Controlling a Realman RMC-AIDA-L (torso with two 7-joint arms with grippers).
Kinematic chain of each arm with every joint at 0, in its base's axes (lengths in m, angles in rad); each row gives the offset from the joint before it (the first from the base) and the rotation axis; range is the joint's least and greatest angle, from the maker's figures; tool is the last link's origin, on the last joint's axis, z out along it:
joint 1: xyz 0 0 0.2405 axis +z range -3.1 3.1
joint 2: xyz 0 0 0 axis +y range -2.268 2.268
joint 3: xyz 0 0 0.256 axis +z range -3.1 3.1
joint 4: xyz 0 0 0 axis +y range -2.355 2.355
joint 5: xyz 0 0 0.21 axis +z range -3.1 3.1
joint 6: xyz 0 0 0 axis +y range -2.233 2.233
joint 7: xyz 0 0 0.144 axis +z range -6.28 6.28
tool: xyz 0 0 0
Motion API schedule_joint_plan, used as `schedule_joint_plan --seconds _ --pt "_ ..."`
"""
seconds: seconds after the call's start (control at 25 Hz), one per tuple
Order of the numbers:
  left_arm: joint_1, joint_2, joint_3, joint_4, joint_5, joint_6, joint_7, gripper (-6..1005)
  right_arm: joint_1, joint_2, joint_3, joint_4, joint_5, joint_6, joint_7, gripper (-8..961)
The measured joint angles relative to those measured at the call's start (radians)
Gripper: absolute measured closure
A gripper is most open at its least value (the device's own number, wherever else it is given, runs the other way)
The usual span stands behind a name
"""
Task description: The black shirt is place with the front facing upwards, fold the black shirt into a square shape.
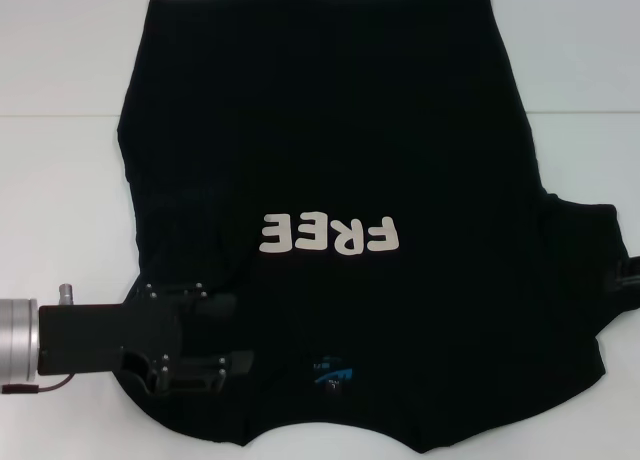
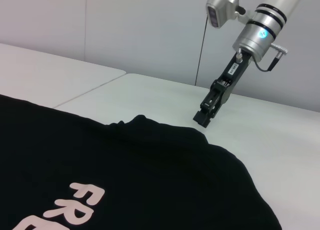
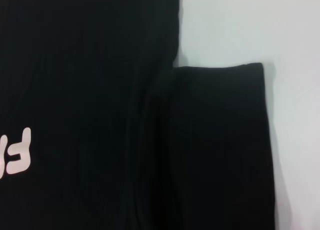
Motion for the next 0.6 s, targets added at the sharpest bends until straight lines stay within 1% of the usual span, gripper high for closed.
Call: schedule_joint_plan --seconds 0.28,0.6 --pt "0.0 -0.002 -0.001 0.0 0.0 0.0 0.0 267 0.018 -0.003 -0.012 0.051 -0.001 0.045 -0.001 42" --pt "0.0 -0.002 -0.001 0.0 0.0 0.0 0.0 267 0.023 -0.002 -0.034 0.058 -0.001 0.071 0.002 42"
